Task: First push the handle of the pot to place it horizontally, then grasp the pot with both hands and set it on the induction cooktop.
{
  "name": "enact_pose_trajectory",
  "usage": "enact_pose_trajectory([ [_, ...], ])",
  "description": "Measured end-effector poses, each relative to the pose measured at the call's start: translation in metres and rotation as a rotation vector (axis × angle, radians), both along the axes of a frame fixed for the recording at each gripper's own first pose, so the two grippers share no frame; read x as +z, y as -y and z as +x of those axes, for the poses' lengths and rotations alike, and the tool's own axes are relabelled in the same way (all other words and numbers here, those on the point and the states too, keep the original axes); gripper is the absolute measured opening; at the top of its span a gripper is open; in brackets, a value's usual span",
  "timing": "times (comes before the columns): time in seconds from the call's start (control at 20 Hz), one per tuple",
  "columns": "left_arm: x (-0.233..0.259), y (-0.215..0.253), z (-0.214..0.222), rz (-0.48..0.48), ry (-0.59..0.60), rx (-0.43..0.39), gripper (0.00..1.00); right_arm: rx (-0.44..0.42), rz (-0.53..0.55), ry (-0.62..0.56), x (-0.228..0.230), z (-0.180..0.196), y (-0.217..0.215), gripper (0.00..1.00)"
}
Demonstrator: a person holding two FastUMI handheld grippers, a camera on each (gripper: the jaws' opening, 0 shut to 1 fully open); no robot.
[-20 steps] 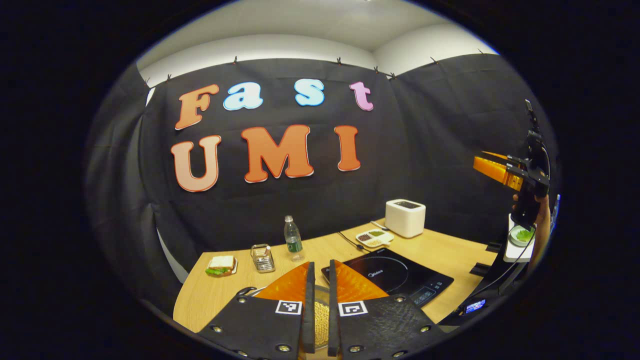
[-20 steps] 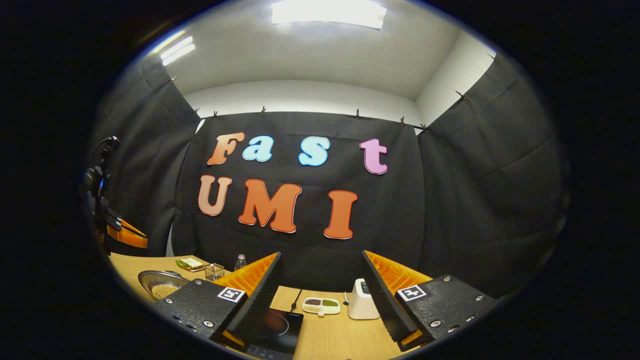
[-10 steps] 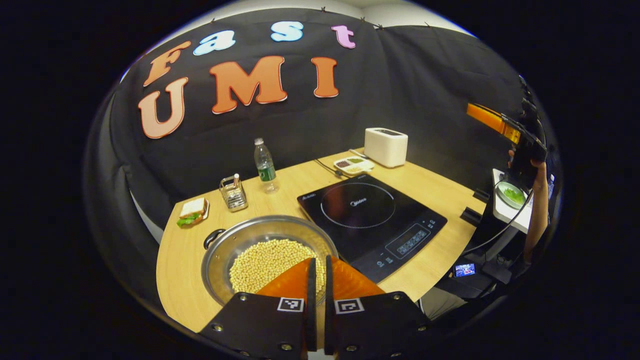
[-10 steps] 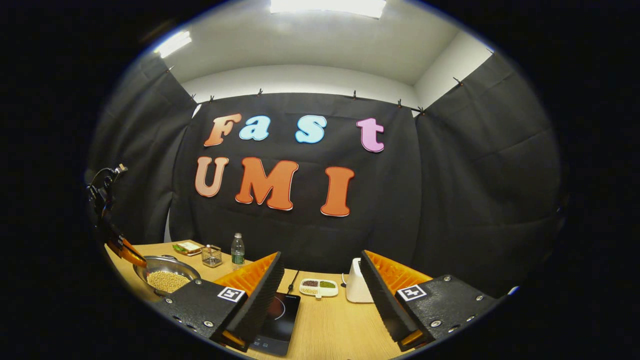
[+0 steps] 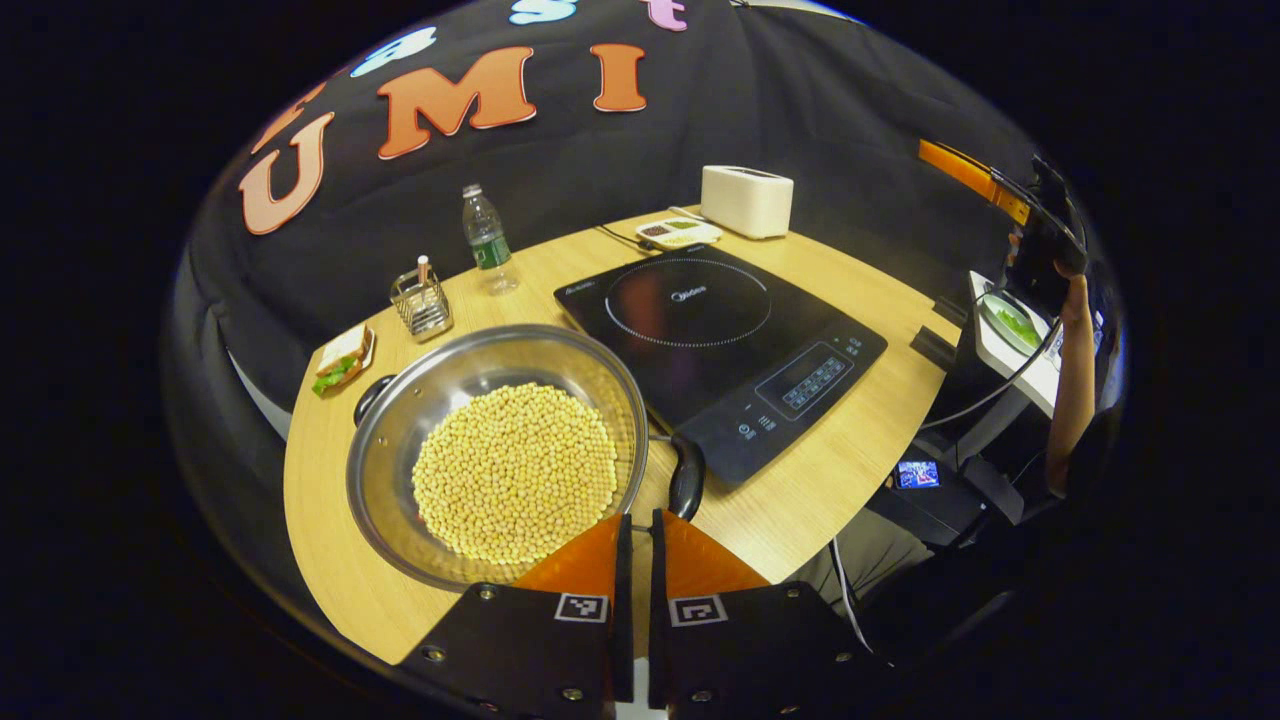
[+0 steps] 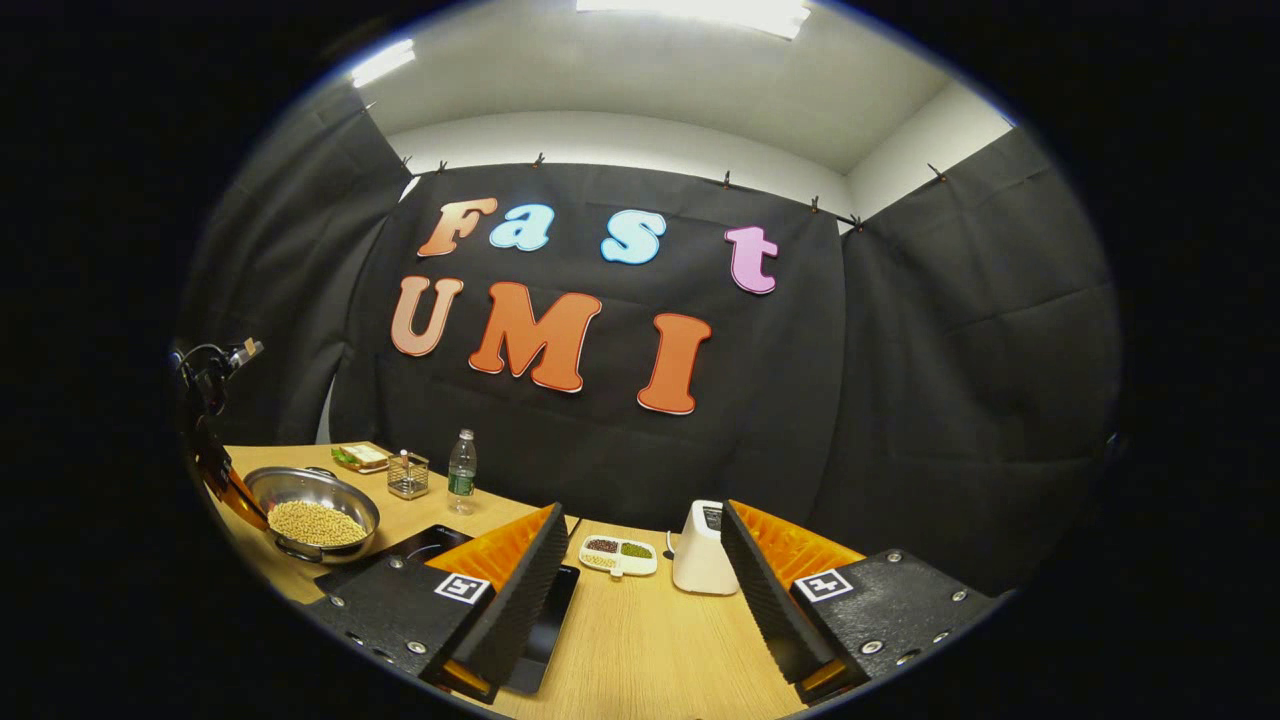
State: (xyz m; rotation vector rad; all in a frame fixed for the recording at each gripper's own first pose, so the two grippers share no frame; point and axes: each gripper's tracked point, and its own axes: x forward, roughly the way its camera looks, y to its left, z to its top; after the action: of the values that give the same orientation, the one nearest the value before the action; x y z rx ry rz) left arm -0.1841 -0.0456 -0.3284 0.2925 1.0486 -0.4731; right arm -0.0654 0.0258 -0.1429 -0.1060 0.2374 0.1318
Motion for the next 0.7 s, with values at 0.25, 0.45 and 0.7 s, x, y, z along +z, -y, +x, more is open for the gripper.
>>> enact_pose_trajectory([
  [0.25, -0.021, -0.022, -0.018, 0.070, -0.073, -0.011, 0.08, -0.006, 0.018, -0.020, -0.008, 0.002, 0.001, 0.95],
  [0.45, -0.039, -0.029, -0.020, 0.095, -0.132, 0.007, 0.08, -0.018, 0.017, -0.025, -0.009, 0.004, 0.003, 0.95],
  [0.7, -0.053, -0.021, -0.012, 0.086, -0.180, 0.035, 0.07, -0.012, 0.002, -0.027, -0.009, 0.004, 0.000, 0.95],
])
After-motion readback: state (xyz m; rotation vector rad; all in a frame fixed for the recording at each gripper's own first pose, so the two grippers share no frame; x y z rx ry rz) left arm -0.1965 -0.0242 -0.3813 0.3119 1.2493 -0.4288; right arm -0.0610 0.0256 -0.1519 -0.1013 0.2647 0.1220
